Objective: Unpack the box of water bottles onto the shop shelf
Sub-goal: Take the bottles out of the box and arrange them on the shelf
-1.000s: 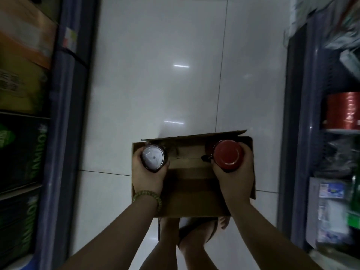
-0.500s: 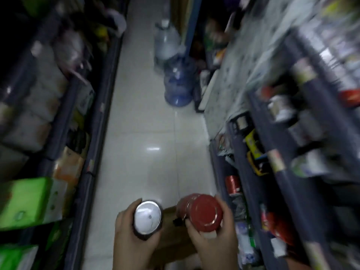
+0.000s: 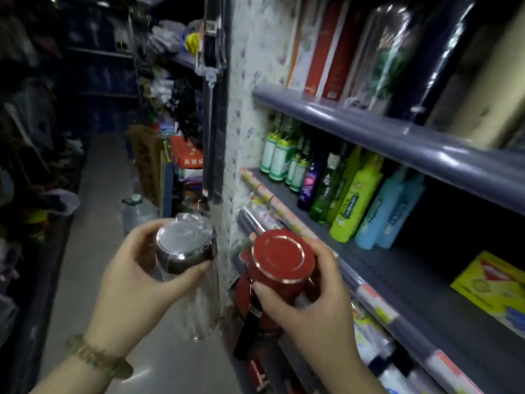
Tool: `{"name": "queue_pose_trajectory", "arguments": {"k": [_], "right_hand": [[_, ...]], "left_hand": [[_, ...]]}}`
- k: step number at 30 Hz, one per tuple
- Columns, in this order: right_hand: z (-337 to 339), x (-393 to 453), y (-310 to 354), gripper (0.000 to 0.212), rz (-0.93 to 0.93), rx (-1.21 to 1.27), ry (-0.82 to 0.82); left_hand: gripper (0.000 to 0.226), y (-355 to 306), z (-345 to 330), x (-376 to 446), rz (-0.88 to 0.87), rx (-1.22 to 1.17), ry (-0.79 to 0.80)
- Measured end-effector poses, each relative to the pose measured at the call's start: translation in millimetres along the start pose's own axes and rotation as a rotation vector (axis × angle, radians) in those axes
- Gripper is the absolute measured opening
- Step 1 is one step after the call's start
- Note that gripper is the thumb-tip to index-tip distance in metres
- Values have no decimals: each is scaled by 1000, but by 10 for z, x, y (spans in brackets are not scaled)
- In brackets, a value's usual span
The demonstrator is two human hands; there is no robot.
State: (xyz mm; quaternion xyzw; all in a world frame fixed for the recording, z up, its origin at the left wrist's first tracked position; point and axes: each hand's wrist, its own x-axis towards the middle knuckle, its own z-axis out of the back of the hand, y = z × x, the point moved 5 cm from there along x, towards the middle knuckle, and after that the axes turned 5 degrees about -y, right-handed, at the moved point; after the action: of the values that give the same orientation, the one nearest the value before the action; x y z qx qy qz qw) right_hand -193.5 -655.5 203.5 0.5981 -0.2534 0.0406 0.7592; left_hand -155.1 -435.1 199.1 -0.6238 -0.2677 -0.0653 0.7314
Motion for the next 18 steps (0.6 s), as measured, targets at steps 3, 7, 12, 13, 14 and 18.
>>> {"name": "queue_pose_trajectory", "arguments": {"k": [3, 7, 12, 13, 14, 18], "right_hand": [[170, 200, 434, 63, 106, -22, -31], [330, 395, 862, 60, 186, 0, -98], [584, 585, 1253, 50, 254, 6, -229], [637, 619, 1330, 48, 259, 4, -238], [700, 650, 1400, 48, 270, -6, -251], [1043, 704, 1685, 43, 318, -45, -372]], "left_hand": [[63, -474, -124, 269, -90, -126, 22], [52, -961, -308, 527, -178, -276, 81], [35, -1410, -576, 831, -243, -340, 192], [32, -1507, -654, 885, -252, -366, 221], [30, -1600, -733, 932, -260, -397, 250], [31, -2017, -1078, 1053, -315, -484, 361]]}}
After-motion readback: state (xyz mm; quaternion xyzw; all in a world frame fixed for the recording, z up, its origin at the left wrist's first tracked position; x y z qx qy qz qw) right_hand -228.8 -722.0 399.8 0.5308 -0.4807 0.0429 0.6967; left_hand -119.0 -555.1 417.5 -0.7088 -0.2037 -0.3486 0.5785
